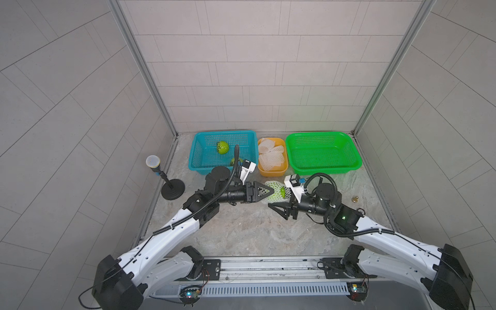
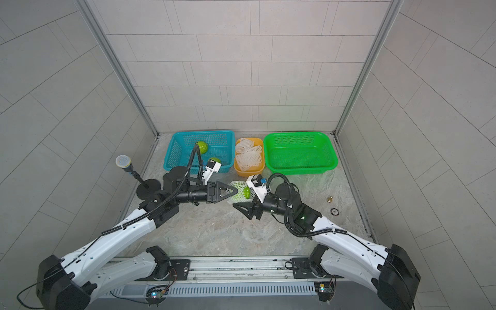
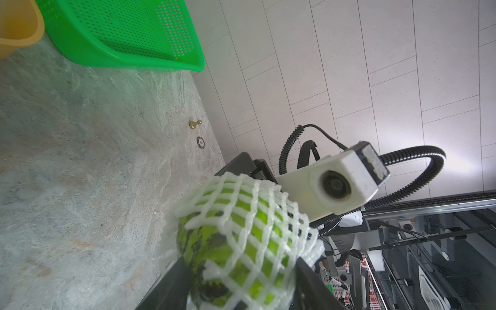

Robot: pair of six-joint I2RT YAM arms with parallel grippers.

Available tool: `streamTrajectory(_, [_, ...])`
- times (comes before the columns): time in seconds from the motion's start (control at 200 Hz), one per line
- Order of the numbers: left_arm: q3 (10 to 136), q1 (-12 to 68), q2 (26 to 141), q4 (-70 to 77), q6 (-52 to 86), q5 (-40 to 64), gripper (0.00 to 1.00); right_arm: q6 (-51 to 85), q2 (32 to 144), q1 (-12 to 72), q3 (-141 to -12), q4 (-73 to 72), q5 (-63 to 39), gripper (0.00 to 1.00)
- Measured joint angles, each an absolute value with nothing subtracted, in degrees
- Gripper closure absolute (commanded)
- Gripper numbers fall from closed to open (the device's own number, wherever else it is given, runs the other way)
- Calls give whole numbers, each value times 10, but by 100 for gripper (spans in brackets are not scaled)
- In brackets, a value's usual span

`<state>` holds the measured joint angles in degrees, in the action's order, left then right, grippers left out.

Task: Sleeve custard apples in foam nets
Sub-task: Adjust the foam net on the custard apple.

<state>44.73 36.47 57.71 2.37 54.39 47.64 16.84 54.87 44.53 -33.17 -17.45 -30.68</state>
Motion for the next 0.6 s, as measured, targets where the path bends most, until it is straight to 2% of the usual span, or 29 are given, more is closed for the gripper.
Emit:
streamTrajectory(0.12, [447,365,578,30,546,479,44,169,548,446,-334,-174,-306,18])
streamTrajectory(0.6, [447,366,580,36,546,482,45,185,548,446,-334,-183,-305,14])
